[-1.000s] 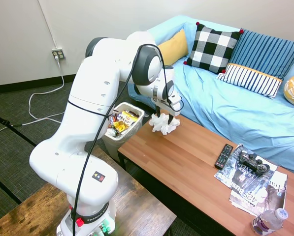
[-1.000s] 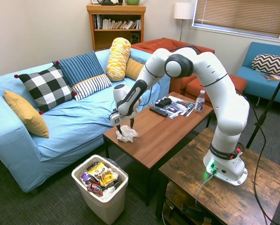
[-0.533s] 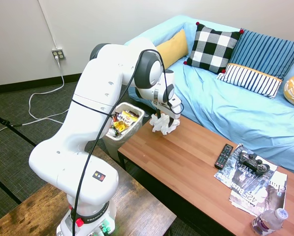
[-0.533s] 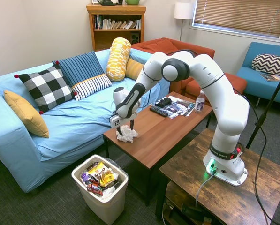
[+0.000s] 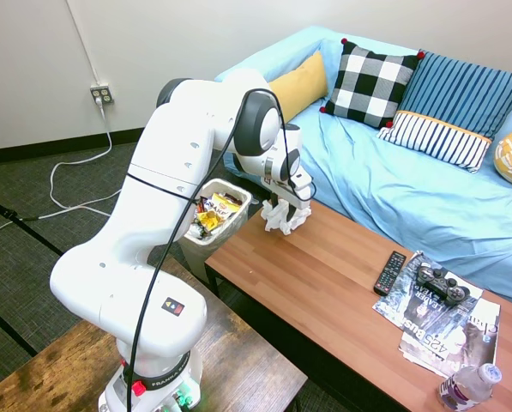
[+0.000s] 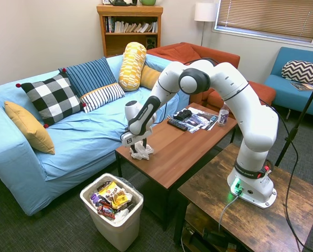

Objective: Throw the tissue in the trash bin

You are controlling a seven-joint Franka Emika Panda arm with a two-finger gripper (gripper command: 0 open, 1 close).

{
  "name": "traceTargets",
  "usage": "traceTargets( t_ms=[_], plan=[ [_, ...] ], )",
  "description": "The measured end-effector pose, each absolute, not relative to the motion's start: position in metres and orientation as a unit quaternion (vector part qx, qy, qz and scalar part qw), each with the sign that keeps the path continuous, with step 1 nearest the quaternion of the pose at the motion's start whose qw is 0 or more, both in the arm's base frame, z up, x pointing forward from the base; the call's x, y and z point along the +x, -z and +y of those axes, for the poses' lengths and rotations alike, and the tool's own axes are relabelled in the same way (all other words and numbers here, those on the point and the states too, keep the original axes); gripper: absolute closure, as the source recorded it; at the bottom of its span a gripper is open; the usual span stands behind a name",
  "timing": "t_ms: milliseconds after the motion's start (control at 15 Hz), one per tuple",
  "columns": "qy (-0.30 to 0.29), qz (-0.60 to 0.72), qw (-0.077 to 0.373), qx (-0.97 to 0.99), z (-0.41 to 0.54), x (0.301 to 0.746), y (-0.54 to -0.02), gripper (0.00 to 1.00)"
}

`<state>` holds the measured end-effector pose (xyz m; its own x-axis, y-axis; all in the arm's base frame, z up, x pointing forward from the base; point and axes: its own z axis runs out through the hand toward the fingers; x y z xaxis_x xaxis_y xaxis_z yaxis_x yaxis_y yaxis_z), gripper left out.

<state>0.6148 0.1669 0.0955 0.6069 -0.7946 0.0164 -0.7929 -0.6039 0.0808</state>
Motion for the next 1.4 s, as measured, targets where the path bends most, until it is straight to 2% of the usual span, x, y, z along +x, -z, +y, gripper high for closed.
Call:
traceTargets(
  t_ms=[933, 1200, 1400],
  plan=[
    [0.017, -0.436, 0.017, 0.900, 0.171, 0.618, -0.114, 1.00],
    [-0.004, -0.411, -0.018, 0.912, 0.211, 0.611, -0.180, 1.00],
    [-0.016, -0.367, -0.029, 0.930, 0.271, 0.575, -0.225, 1.00]
  ],
)
